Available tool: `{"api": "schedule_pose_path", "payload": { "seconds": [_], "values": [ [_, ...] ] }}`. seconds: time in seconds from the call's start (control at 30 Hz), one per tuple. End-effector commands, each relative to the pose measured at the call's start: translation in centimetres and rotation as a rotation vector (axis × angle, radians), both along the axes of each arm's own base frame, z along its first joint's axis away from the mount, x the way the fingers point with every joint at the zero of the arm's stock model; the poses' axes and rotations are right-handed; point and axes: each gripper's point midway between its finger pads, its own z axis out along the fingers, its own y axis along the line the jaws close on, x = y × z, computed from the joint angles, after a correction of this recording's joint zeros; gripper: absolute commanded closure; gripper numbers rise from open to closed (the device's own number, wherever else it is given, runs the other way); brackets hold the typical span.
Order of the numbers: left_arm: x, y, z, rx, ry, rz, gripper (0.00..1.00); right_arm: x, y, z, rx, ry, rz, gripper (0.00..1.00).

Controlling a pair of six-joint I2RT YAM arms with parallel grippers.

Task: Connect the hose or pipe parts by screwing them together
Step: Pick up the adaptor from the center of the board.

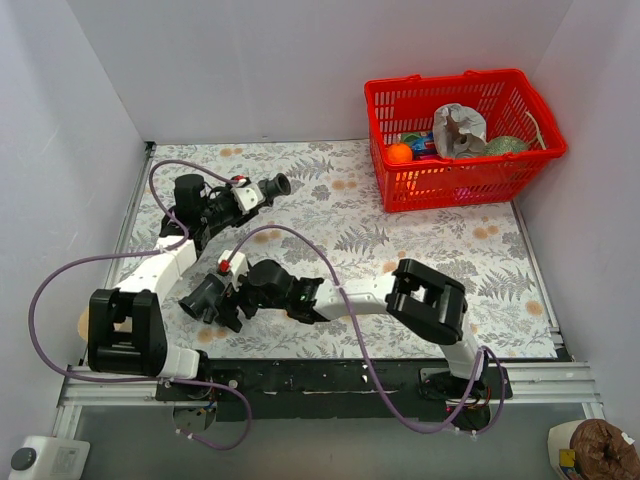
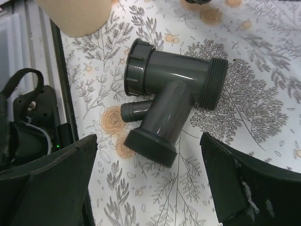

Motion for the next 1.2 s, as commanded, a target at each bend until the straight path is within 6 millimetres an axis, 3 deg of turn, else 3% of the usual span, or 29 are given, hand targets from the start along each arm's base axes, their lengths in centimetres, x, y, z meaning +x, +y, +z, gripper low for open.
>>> {"api": "schedule_pose_path", "payload": {
  "seconds": [0.0, 0.17, 0.3, 0.37, 0.47, 0.6, 0.67, 0.77, 0.8, 0.83, 0.87, 0.9, 0.97, 1.0, 1.03, 1.07, 1.1, 1.13, 1.17],
  "values": [
    [-1.2, 0.0, 4.1, -0.053, -0.084, 0.005, 0.83, 0.5, 2.3, -0.7, -0.010, 0.022, 0.037, 0.02],
    [-1.7, -0.1, 5.1, -0.060, -0.081, 0.001, 0.83, 2.4, 2.5, -2.2, -0.046, 0.021, -0.005, 0.02],
    [-2.0, -0.2, 5.5, -0.065, -0.086, -0.007, 0.83, 2.7, 3.1, -4.0, -0.091, 0.031, 0.000, 0.02],
    [-2.0, -0.3, 5.9, -0.071, -0.091, -0.009, 0.83, 2.6, 3.6, -3.9, -0.087, 0.040, 0.010, 0.04],
    [-2.1, -0.3, 6.1, -0.080, -0.088, -0.009, 0.83, 2.4, 3.8, -4.9, -0.119, 0.062, 0.025, 0.18],
    [-2.4, -0.4, 6.6, -0.087, -0.096, -0.014, 0.83, 3.2, 2.6, -5.6, -0.152, 0.082, -0.001, 0.58],
    [-2.6, -0.5, 6.9, -0.090, -0.099, -0.023, 0.83, 3.9, 1.3, -5.5, -0.166, 0.074, -0.040, 0.64],
    [-2.8, -0.9, 7.3, -0.101, -0.098, -0.044, 0.83, 5.5, -2.0, -5.3, -0.200, 0.044, -0.144, 0.74],
    [-2.8, -1.1, 7.3, -0.106, -0.095, -0.047, 0.83, 6.1, -2.9, -3.6, -0.179, 0.025, -0.175, 0.78],
    [-2.9, -1.2, 7.5, -0.109, -0.095, -0.053, 0.83, 6.1, -4.8, -5.0, -0.222, 0.034, -0.206, 0.81],
    [-2.9, -1.4, 7.6, -0.110, -0.097, -0.056, 0.83, 6.6, -6.3, -5.3, -0.254, 0.023, -0.253, 0.84],
    [-3.0, -1.8, 7.6, -0.111, -0.097, -0.067, 0.83, 7.0, -7.5, -4.1, -0.253, 0.011, -0.290, 0.87],
    [-3.4, -2.3, 7.4, -0.105, -0.099, -0.084, 0.82, 7.2, -11.9, -6.0, -0.351, -0.003, -0.389, 0.88],
    [-3.7, -3.0, 7.3, -0.101, -0.098, -0.103, 0.82, 7.4, -13.5, -4.2, -0.329, -0.014, -0.437, 0.88],
    [-4.0, -3.3, 7.0, -0.097, -0.092, -0.115, 0.82, 6.9, -16.6, -6.1, -0.392, -0.011, -0.476, 0.88],
    [-4.3, -3.7, 6.5, -0.089, -0.084, -0.124, 0.82, 7.2, -19.1, -6.2, -0.426, -0.007, -0.563, 0.88],
    [-4.8, -4.8, 6.1, -0.072, -0.088, -0.155, 0.82, 7.4, -20.9, -4.2, -0.388, -0.007, -0.622, 0.87],
    [-5.2, -5.2, 5.3, -0.057, -0.063, -0.167, 0.82, 6.9, -24.3, -5.8, -0.448, 0.001, -0.676, 0.87],
    [-5.5, -5.8, 4.6, -0.043, -0.047, -0.183, 0.82, 7.0, -26.1, -3.9, -0.389, 0.026, -0.769, 0.87]
  ]
}}
